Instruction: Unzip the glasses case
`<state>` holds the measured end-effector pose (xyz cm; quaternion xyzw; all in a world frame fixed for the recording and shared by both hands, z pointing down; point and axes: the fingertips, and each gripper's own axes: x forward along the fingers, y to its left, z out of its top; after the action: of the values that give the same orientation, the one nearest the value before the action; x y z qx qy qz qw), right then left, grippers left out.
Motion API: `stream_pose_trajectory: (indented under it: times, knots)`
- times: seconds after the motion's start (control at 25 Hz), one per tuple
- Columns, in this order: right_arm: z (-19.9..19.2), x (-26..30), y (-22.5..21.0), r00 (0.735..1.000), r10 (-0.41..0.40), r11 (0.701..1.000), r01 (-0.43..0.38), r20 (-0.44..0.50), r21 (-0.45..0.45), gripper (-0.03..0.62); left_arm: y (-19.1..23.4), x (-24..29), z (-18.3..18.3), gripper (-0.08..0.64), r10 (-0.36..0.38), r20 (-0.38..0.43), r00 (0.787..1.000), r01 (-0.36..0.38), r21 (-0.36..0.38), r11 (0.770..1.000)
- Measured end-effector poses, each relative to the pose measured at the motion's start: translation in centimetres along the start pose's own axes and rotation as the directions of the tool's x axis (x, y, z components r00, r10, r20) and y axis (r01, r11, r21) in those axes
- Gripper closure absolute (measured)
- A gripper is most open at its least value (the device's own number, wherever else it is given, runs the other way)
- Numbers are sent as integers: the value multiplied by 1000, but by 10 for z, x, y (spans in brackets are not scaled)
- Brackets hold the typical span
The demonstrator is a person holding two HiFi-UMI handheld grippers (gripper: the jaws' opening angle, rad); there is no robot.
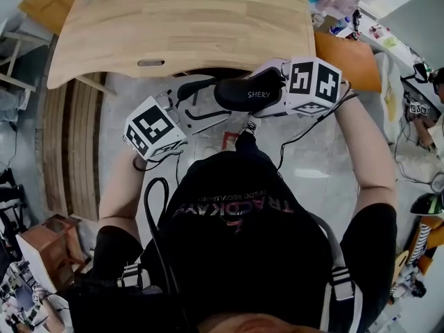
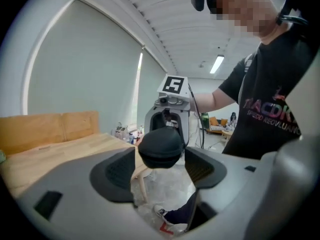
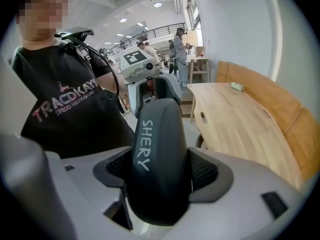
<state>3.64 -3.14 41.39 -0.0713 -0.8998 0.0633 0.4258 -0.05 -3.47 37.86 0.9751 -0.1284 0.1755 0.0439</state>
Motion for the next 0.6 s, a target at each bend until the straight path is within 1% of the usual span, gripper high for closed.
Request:
stream_pose_trajectory:
  times: [0.12, 0.24, 0.36, 0.48, 0.6]
  knots:
    - [3, 2, 6, 999, 36, 999, -37, -14, -35, 244, -10, 9, 7, 244, -65, -2, 998, 65, 35, 997]
    - [4, 5, 13, 997, 63, 995, -66, -38, -78, 244, -18, 15, 9, 238, -120, -23, 993, 121, 64, 991]
    - [4, 6, 18, 995, 78, 990, -85, -64, -115, 244, -28, 18, 9, 232, -158, -46, 986, 162, 89, 983]
    - [6, 7, 26, 990, 116, 982, -127, -81, -140, 244, -39, 20, 9, 225, -206, -62, 977, 212, 111, 971]
    - [6, 9, 28, 985, 148, 975, -161, -90, -153, 244, -44, 24, 8, 224, -228, -86, 970, 237, 129, 963]
